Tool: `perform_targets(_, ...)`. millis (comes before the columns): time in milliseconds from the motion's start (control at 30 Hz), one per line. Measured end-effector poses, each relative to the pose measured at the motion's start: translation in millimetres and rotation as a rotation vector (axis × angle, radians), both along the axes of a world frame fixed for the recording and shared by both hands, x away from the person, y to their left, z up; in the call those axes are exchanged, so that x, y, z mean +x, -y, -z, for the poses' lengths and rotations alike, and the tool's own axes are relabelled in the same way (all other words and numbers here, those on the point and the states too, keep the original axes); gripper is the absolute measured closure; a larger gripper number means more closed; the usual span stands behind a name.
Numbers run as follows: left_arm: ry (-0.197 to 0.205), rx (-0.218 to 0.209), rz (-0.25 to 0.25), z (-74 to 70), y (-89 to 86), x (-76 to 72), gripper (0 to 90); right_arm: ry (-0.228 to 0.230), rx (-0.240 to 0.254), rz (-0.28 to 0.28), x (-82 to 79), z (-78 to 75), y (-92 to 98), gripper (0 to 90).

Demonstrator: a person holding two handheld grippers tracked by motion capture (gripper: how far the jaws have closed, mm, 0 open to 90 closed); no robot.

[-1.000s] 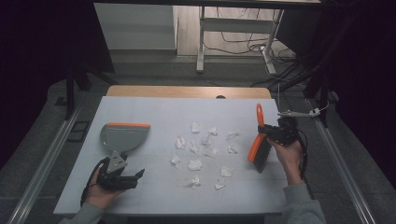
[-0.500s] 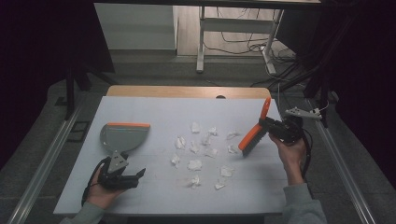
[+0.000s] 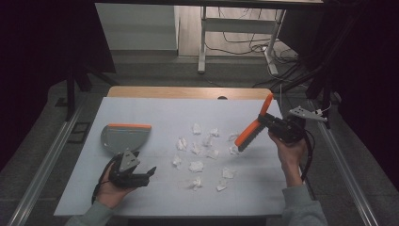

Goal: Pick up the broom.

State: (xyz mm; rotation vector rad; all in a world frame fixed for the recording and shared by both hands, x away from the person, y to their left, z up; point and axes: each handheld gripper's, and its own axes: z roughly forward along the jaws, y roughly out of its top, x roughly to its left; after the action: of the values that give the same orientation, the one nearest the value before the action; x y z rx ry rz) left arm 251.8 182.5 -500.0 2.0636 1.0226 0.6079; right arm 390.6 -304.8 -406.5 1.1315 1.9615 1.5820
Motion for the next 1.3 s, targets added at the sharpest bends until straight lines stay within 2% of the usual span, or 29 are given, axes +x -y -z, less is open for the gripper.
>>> perform_targets(167,0.062,0.006,0.096,-19.5,41.2,8.0,18.8,0.003,0.02,-0.031,-3.3,-3.3,-9.5,69.9)
perform_targets(233,0.08,0.001,0.123,-24.4,54.3,10.2,19.2,-0.003,0.043,-0.065,-4.7,-4.7,-16.3,69.9)
perform_targets(300,0.088,-0.002,0.155,-28.3,68.6,13.7,19.3,-0.004,0.051,-0.073,-5.0,-5.0,-18.4,69.8)
perform_targets(433,0.088,-0.014,0.185,-29.7,88.6,22.0,19.6,-0.011,0.055,-0.084,-6.8,-4.5,-28.4,69.8)
perform_targets(700,0.089,-0.05,0.215,-29.6,118.4,36.5,20.4,-0.015,0.097,-0.108,-9.8,-0.3,-52.6,69.8)
perform_targets(800,0.092,-0.061,0.219,-28.4,126.6,40.5,21.8,-0.027,0.127,-0.112,-11.2,2.6,-61.4,69.8)
perform_targets(1067,0.074,-0.097,0.215,-16.3,143.8,58.1,26.7,-0.061,0.16,-0.125,-12.3,13.0,-79.8,69.8)
perform_targets(1200,0.078,-0.107,0.219,-10.2,151.5,64.5,31.6,-0.075,0.183,-0.135,-12.3,18.2,-88.3,69.8)
perform_targets(1300,0.098,-0.111,0.222,-6.5,156.9,67.0,36.7,-0.078,0.184,-0.139,-13.2,20.4,-93.2,69.8)
